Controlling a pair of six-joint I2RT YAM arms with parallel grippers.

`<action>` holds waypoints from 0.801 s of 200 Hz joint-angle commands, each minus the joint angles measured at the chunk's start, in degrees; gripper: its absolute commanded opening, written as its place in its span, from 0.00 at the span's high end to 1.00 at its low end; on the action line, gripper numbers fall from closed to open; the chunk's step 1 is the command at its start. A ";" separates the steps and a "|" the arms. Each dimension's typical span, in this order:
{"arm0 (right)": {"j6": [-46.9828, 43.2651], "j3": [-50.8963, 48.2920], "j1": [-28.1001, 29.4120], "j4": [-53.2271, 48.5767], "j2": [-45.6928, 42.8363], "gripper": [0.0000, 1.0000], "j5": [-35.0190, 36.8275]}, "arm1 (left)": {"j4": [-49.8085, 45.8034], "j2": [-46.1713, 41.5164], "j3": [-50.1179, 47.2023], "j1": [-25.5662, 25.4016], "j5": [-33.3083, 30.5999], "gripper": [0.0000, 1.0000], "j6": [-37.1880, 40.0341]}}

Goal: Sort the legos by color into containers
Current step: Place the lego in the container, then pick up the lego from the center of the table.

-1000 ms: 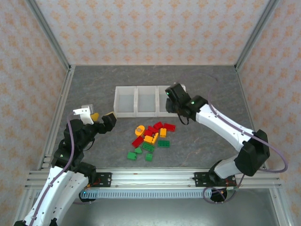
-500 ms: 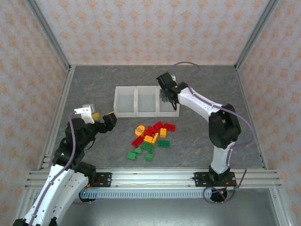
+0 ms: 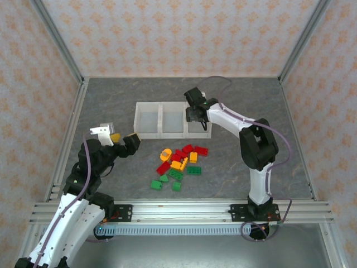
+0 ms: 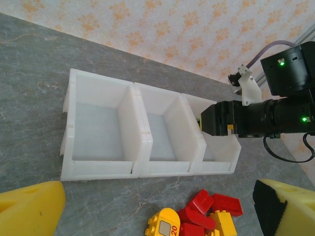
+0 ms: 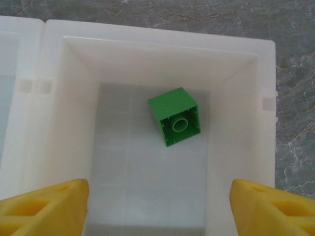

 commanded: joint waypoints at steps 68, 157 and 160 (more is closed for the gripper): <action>1.28 -13.39 7.09 -5.94 -20.48 0.04 -6.58 | 1.92 0.62 -0.41 0.06 0.30 0.01 0.30; -38.31 -43.17 14.42 7.76 -43.09 0.00 -4.64 | 1.66 0.71 -0.41 0.00 0.85 0.01 0.30; -39.17 -43.99 14.48 8.24 -44.15 0.00 -4.47 | 1.62 0.63 -0.37 -0.02 0.83 0.01 0.30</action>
